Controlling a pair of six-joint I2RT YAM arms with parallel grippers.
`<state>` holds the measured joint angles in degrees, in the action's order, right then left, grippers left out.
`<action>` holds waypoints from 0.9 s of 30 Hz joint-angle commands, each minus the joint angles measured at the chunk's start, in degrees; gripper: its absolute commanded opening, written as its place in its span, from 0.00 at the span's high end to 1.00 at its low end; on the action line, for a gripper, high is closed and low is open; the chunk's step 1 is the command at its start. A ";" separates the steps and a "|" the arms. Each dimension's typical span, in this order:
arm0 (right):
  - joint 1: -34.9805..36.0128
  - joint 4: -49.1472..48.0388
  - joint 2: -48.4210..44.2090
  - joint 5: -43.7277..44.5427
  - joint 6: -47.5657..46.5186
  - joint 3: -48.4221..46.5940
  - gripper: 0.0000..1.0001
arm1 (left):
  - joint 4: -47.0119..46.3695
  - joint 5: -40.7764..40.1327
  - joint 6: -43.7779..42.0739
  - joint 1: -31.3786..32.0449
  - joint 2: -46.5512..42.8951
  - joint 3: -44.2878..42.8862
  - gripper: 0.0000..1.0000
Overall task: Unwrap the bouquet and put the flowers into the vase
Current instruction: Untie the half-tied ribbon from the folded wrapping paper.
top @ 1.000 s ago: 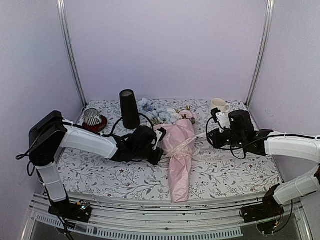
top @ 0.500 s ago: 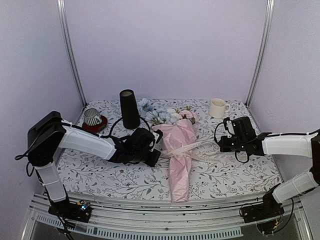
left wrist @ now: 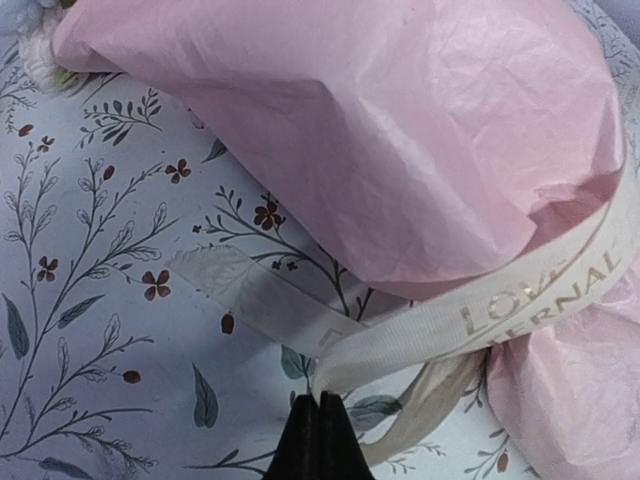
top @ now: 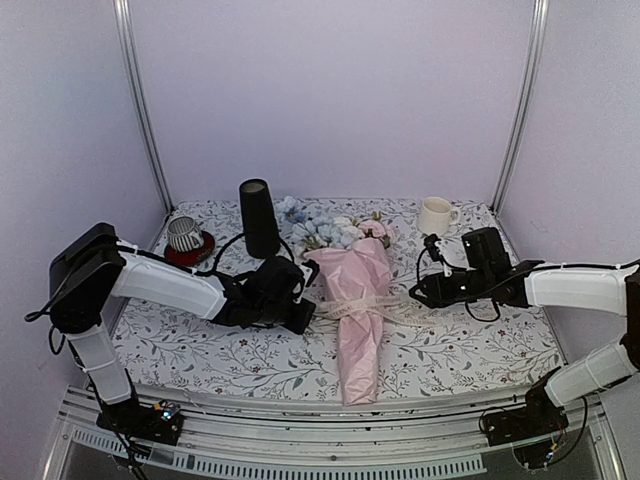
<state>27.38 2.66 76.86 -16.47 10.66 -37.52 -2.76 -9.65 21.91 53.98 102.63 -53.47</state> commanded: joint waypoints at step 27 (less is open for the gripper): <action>21.12 10.88 20.30 9.36 -16.01 -25.79 0.49 | -2.01 2.43 -0.47 -0.36 -1.05 0.08 1.00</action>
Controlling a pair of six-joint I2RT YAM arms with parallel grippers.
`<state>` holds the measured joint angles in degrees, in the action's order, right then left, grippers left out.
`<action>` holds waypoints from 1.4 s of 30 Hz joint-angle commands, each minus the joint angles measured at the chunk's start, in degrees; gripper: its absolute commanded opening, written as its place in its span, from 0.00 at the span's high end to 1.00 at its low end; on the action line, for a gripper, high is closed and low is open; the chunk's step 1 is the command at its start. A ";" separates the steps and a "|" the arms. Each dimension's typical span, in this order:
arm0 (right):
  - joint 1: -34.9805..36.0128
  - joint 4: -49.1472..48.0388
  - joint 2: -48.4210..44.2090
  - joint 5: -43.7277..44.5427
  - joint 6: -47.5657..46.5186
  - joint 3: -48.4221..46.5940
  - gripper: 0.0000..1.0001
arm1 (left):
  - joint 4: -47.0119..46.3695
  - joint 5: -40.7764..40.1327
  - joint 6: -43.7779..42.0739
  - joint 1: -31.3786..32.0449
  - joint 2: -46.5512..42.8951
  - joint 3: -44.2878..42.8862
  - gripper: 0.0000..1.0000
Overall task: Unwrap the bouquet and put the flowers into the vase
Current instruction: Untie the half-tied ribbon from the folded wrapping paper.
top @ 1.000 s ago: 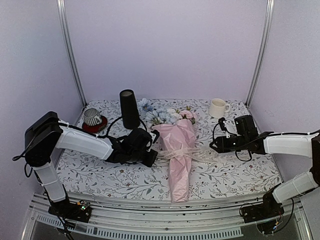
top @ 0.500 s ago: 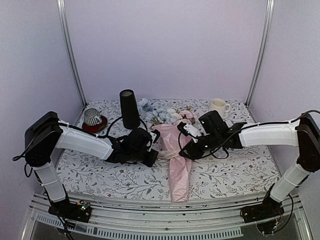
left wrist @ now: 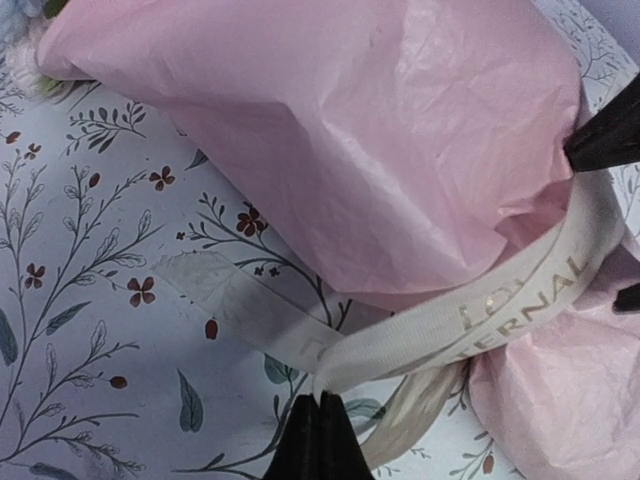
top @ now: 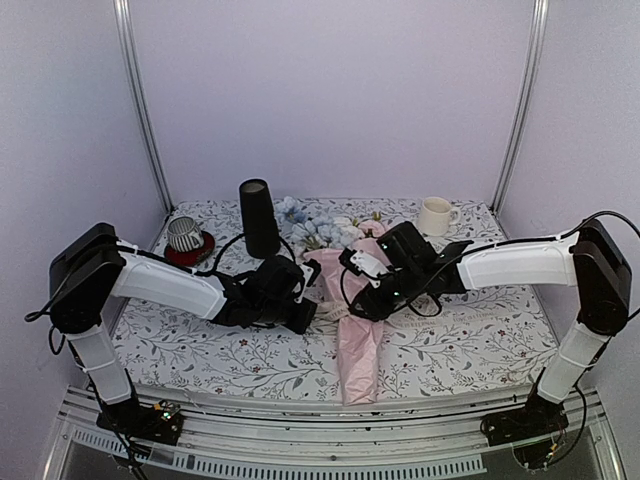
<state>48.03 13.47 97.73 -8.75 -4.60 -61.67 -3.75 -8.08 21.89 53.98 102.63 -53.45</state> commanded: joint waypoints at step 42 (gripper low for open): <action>0.37 -0.75 -7.89 9.39 3.89 1.16 0.96 | 0.54 0.28 -0.36 -0.27 -1.09 -0.18 1.00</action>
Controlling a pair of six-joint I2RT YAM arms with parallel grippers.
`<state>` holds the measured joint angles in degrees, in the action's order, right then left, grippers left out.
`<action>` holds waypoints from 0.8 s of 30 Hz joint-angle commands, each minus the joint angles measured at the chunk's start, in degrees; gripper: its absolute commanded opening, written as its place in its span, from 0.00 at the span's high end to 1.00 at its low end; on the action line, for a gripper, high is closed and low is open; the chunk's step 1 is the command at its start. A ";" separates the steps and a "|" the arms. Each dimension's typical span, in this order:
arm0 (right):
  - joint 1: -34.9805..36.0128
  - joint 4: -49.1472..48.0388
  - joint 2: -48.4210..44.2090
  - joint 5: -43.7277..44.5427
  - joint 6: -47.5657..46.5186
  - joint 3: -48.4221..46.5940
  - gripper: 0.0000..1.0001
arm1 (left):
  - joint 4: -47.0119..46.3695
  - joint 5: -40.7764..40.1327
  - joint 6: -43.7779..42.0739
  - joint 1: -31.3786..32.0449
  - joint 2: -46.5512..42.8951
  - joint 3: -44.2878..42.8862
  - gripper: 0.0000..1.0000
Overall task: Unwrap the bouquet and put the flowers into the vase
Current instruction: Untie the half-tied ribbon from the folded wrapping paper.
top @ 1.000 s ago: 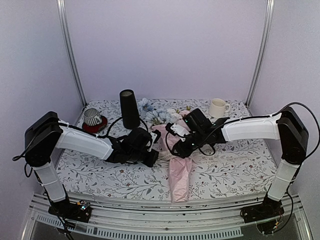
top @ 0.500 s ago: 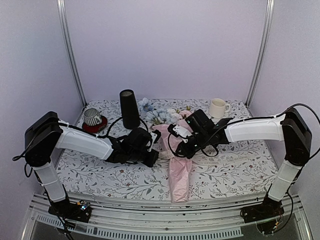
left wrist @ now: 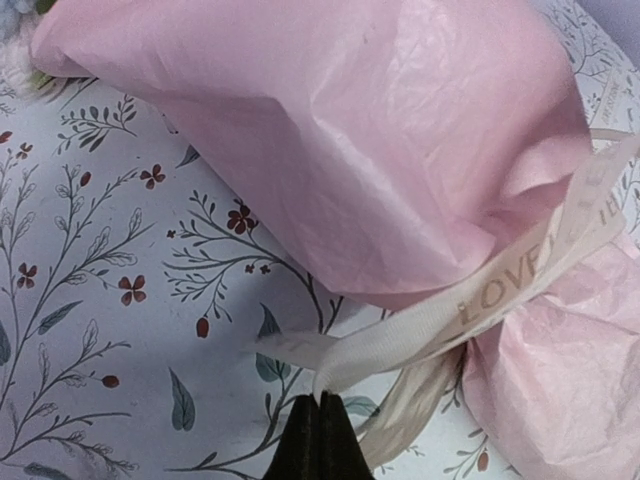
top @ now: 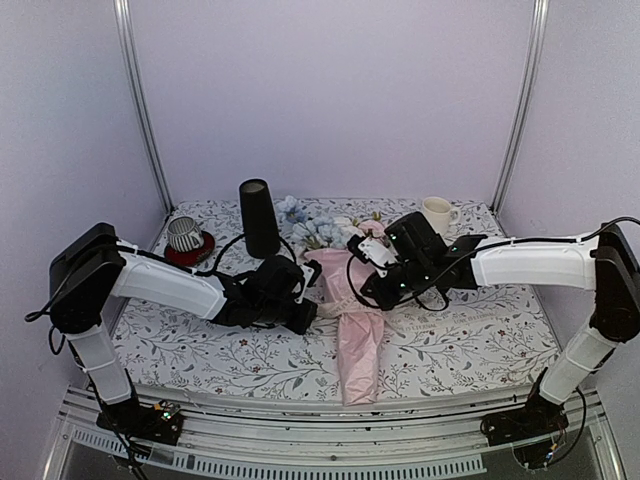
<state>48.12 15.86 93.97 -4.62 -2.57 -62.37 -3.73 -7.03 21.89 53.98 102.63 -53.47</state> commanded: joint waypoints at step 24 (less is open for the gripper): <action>-19.73 -7.69 -23.83 2.93 9.65 12.20 0.97 | 0.03 -0.54 -0.19 -0.08 -1.17 0.30 1.00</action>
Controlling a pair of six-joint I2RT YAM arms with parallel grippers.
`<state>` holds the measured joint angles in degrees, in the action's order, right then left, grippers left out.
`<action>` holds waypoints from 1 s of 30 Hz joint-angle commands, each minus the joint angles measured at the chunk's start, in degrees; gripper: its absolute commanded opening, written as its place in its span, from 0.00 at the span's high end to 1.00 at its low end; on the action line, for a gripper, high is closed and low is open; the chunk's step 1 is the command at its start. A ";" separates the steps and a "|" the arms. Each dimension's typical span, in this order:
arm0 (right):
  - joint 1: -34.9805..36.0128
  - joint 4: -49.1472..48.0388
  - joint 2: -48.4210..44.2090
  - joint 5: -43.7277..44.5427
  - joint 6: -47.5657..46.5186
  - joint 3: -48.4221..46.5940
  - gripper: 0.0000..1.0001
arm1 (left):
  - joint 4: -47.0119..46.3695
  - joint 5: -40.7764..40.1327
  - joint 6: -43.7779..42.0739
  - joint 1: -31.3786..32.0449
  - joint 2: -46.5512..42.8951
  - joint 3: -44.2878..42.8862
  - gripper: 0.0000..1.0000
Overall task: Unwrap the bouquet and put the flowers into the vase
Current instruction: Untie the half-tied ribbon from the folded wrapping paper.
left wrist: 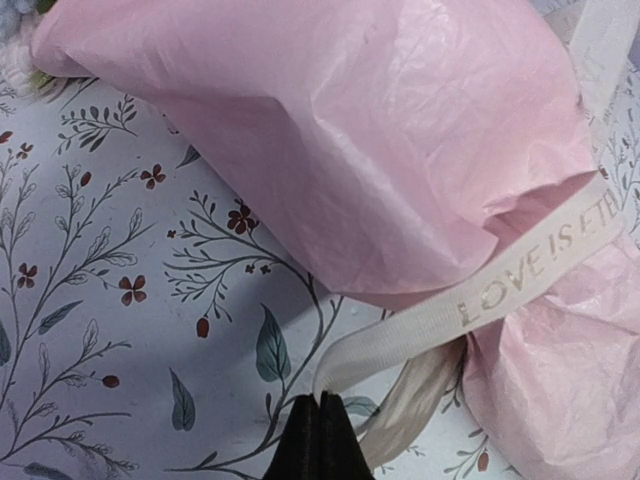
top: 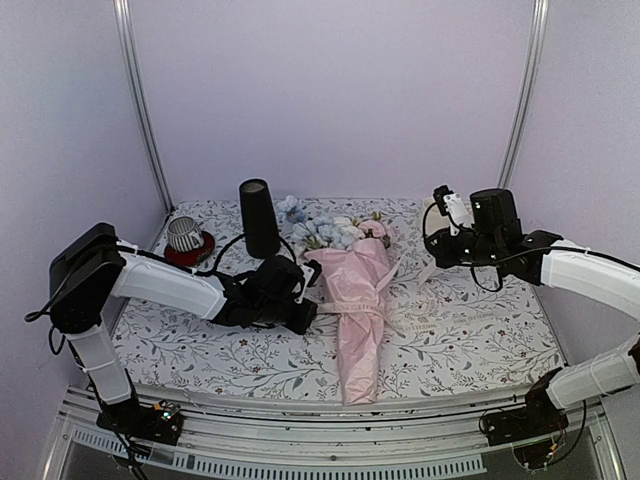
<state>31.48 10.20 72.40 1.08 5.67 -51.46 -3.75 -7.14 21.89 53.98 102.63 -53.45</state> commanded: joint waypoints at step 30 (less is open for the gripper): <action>-40.33 11.10 0.04 1.71 27.65 -3.22 0.17 | -1.70 1.63 -0.92 0.46 -4.24 1.18 0.62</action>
<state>-10.02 10.22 74.70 -2.15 32.38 -54.06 -4.05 -6.50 21.69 54.00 102.00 -53.01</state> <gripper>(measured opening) 0.842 0.336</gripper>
